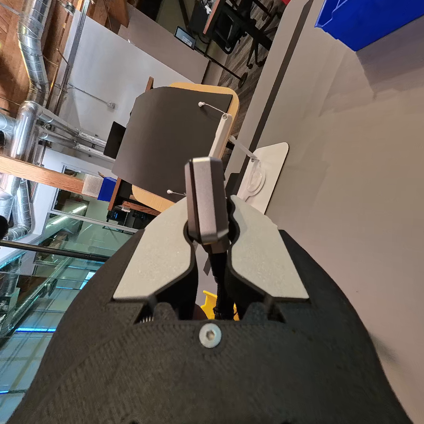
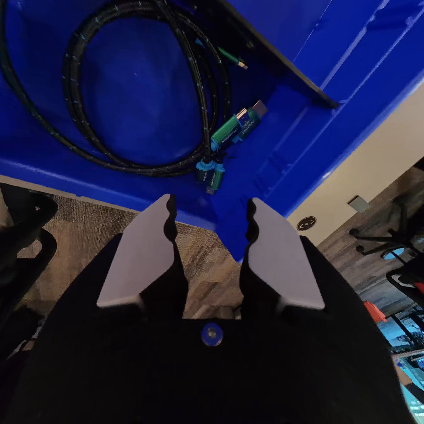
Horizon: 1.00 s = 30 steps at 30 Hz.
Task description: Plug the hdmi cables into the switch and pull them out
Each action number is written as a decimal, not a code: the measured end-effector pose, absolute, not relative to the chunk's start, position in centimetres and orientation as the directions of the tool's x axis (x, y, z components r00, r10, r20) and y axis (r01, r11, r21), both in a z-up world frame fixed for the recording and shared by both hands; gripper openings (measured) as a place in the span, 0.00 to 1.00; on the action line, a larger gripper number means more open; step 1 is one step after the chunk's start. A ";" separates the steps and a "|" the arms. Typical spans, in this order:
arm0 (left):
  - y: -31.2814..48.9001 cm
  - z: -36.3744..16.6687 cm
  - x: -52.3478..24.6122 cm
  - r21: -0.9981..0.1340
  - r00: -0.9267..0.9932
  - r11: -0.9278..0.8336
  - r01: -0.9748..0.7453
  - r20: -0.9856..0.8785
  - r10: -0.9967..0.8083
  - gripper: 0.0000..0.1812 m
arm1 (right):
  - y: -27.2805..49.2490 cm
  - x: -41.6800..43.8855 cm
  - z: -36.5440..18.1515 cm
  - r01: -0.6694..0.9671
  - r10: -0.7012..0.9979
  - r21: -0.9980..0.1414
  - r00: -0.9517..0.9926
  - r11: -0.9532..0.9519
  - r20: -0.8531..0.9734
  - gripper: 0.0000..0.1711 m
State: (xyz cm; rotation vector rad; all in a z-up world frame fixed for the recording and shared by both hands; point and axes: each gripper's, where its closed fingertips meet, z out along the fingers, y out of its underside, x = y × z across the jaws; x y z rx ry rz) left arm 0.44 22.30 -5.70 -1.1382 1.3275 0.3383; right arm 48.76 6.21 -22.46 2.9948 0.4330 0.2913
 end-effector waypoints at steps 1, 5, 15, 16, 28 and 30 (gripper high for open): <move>22.3 -5.7 0.5 -0.452 0.283 0.465 -0.761 -0.877 -0.389 0.13 | 6.5 48.6 -21.7 0.273 0.287 0.101 0.940 -0.957 0.182 0.35; 21.7 -5.6 1.1 -0.456 0.280 0.487 -0.745 -0.876 -0.392 0.13 | 10.6 43.9 -16.4 0.417 0.370 -0.198 0.899 -0.887 0.234 0.31; 18.5 -7.2 3.9 -0.385 0.143 0.565 -0.730 -0.894 -0.425 0.13 | 13.6 10.6 -5.5 0.766 0.718 -0.582 0.239 0.274 0.653 0.27; 18.2 -7.5 4.2 -0.375 0.126 0.572 -0.730 -0.896 -0.426 0.13 | 13.5 8.8 -5.7 0.785 0.682 -0.524 0.185 0.331 0.708 0.26; 16.5 -8.8 5.0 -0.322 0.023 0.626 -0.710 -0.899 -0.437 0.13 | 13.5 3.1 -7.1 0.830 0.500 -0.251 -0.040 0.499 0.865 0.12; 16.4 -8.2 5.0 -0.323 0.035 0.632 -0.705 -0.905 -0.423 0.15 | 13.4 3.6 -6.5 0.826 0.512 -0.283 -0.007 0.488 0.859 0.11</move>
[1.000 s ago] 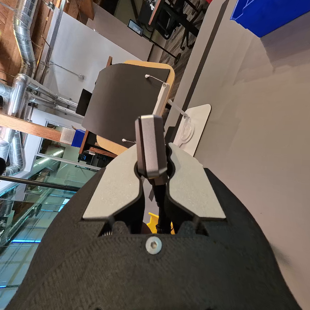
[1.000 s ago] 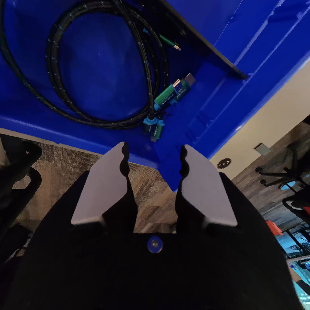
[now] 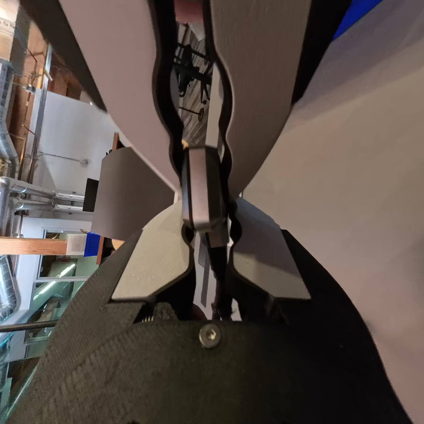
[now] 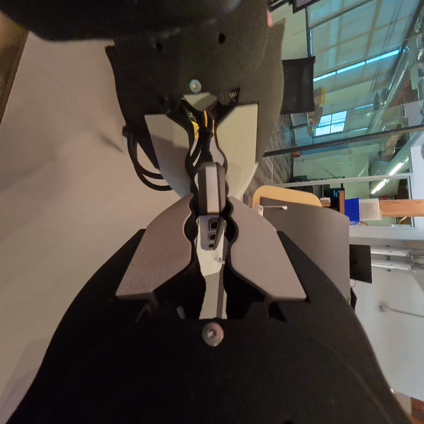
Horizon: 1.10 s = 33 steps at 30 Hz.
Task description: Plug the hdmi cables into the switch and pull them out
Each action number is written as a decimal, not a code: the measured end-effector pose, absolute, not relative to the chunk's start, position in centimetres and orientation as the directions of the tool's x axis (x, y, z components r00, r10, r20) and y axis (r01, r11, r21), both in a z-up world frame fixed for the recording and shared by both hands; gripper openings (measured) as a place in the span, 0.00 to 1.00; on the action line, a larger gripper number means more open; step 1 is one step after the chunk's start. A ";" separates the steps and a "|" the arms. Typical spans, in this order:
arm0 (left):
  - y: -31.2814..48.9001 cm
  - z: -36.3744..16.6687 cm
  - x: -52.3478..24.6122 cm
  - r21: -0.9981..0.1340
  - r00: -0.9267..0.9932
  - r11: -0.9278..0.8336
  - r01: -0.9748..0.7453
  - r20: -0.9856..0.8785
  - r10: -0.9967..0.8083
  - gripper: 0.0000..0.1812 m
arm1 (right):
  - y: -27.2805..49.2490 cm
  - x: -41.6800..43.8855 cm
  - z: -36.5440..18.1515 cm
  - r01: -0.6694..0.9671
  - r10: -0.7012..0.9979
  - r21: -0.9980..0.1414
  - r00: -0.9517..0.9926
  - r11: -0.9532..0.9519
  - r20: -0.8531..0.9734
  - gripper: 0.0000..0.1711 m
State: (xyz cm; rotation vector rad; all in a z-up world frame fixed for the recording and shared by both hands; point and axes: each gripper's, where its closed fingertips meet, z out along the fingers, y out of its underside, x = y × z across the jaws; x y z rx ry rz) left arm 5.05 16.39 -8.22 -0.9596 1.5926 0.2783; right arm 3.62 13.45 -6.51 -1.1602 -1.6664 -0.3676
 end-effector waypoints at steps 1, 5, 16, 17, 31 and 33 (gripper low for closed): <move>16.7 -7.9 4.7 -0.323 0.046 0.612 -0.722 -0.905 -0.423 0.16 | 13.6 4.2 -6.1 0.829 0.516 -0.300 0.016 0.472 0.856 0.11; 18.1 -5.1 2.2 -0.357 0.126 0.570 -0.740 -0.906 -0.404 0.17 | 14.6 8.3 -4.1 0.839 0.522 -0.375 0.132 0.393 0.843 0.12; 23.6 -11.1 -15.2 -0.311 0.232 0.017 -0.950 -0.744 -0.627 0.27 | 17.3 30.5 2.2 0.896 0.349 -0.439 0.432 -0.063 0.832 0.11; 23.4 -12.9 -17.2 -0.294 0.251 -0.050 -0.955 -0.702 -0.666 0.28 | 17.2 32.5 2.4 0.888 0.341 -0.450 0.455 -0.101 0.822 0.11; 22.3 -23.7 -30.3 -0.153 0.467 -0.459 -0.875 -0.515 -0.719 0.11 | 17.0 47.6 -4.2 0.741 0.421 -0.503 0.669 -0.446 0.613 0.11; 22.3 -23.7 -29.6 -0.156 0.458 -0.446 -0.881 -0.514 -0.725 0.10 | 16.9 48.3 -5.7 0.744 0.450 -0.468 0.664 -0.476 0.598 0.11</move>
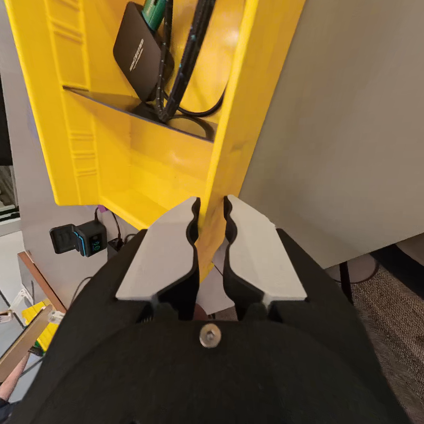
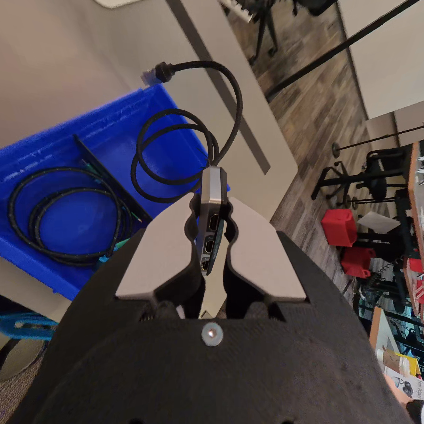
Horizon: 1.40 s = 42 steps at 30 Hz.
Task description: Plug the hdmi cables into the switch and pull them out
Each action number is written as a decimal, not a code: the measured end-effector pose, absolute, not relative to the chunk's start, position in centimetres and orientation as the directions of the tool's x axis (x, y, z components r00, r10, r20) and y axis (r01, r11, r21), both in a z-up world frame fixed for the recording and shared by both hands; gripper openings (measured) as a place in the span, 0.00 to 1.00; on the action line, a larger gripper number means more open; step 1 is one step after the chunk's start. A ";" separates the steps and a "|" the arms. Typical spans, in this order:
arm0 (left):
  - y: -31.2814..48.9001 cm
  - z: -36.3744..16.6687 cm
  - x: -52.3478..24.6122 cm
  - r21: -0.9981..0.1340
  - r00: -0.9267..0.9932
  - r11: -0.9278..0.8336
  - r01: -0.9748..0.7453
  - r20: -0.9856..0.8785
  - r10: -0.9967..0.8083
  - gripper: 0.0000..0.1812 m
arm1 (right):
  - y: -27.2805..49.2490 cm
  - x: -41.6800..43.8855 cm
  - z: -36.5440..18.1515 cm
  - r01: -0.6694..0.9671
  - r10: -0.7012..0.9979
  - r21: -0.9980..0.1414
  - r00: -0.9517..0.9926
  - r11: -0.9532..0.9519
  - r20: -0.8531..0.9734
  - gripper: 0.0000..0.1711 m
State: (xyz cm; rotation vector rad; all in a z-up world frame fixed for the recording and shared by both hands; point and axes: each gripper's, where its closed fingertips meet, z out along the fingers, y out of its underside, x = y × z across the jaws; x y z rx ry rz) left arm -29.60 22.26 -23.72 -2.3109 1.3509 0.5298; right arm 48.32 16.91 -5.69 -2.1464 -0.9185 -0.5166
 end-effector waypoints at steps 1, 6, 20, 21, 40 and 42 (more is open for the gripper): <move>22.2 -23.7 -29.3 -0.150 0.447 -0.438 -0.887 -0.520 -0.728 0.10 | 16.9 48.5 -6.4 0.747 0.468 -0.450 0.660 -0.488 0.587 0.11; 21.6 -23.7 -26.6 -0.156 0.451 -0.435 -0.887 -0.498 -0.741 0.08 | 17.6 48.1 -10.0 0.801 0.580 -0.330 0.592 -0.499 0.559 0.11; 23.7 -24.4 -15.4 -0.361 0.555 -0.440 -0.822 -0.343 -0.758 0.16 | 21.8 49.9 -19.0 0.817 0.711 0.011 0.496 -0.577 0.498 0.12; 24.1 -24.4 -14.9 -0.377 0.572 -0.449 -0.810 -0.334 -0.749 0.15 | 21.9 50.4 -19.8 0.805 0.715 0.048 0.495 -0.591 0.494 0.12; 25.9 -22.3 -12.7 -0.500 0.604 -0.396 -0.770 -0.371 -0.706 0.20 | 24.9 38.7 -11.7 0.910 0.732 -0.227 0.414 -0.348 0.540 0.25; 25.9 -22.3 -12.6 -0.497 0.598 -0.389 -0.775 -0.380 -0.706 0.20 | 25.7 34.9 -13.0 0.948 0.800 -0.198 0.315 -0.248 0.510 0.22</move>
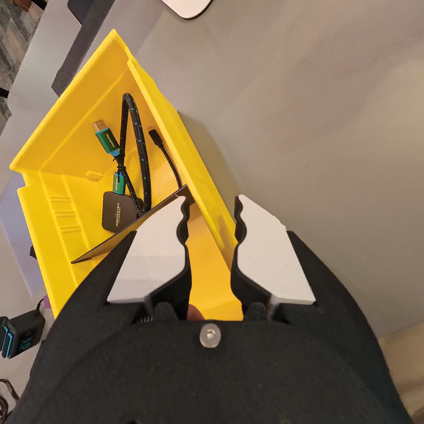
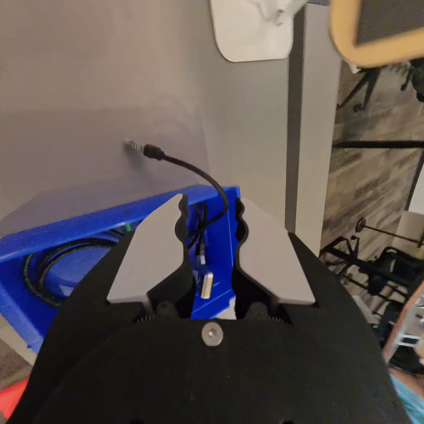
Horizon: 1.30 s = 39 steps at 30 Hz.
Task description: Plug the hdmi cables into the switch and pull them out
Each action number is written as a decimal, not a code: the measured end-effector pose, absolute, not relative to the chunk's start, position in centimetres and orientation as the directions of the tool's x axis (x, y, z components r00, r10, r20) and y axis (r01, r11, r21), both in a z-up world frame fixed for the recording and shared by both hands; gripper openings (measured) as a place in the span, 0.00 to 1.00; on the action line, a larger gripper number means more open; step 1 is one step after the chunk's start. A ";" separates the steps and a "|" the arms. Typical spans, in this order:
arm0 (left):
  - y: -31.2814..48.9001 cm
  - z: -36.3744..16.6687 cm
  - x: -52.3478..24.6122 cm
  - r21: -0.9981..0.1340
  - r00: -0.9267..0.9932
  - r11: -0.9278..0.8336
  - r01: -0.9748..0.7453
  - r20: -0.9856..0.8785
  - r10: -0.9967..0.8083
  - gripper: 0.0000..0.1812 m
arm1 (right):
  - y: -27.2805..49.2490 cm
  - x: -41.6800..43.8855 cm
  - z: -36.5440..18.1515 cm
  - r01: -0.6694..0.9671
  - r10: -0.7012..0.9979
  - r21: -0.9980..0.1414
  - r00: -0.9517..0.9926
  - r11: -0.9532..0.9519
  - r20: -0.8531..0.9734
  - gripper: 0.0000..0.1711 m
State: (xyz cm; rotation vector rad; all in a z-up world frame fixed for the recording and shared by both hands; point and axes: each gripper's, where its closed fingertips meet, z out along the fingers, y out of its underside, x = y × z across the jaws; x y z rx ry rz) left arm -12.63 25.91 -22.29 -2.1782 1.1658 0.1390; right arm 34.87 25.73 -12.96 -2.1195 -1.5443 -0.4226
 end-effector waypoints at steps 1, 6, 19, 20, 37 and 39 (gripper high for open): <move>25.9 -22.3 -12.6 -0.494 0.595 -0.387 -0.779 -0.384 -0.706 0.20 | 26.4 34.0 -14.1 0.964 0.819 -0.136 0.264 -0.226 0.510 0.21; 25.5 -22.3 -12.7 -0.485 0.575 -0.366 -0.794 -0.407 -0.710 0.21 | 28.7 35.1 -20.8 0.947 0.904 0.231 0.113 -0.224 0.412 0.15; 25.7 -22.7 -13.4 -0.481 0.570 -0.366 -0.797 -0.401 -0.717 0.22 | 29.1 37.2 -14.1 0.953 0.788 -0.086 0.289 -0.290 0.545 0.05; 25.8 -22.7 -13.5 -0.479 0.571 -0.367 -0.798 -0.402 -0.716 0.22 | 28.8 37.9 -13.1 0.937 0.767 -0.153 0.345 -0.313 0.541 0.04; 25.8 -22.1 -13.6 -0.463 0.564 -0.361 -0.809 -0.439 -0.699 0.22 | 23.6 49.4 -17.5 0.785 0.649 -0.231 0.609 -0.575 0.457 0.05; 25.8 -22.1 -13.6 -0.462 0.563 -0.362 -0.810 -0.437 -0.701 0.22 | 23.5 49.4 -18.8 0.802 0.679 -0.153 0.576 -0.578 0.456 0.04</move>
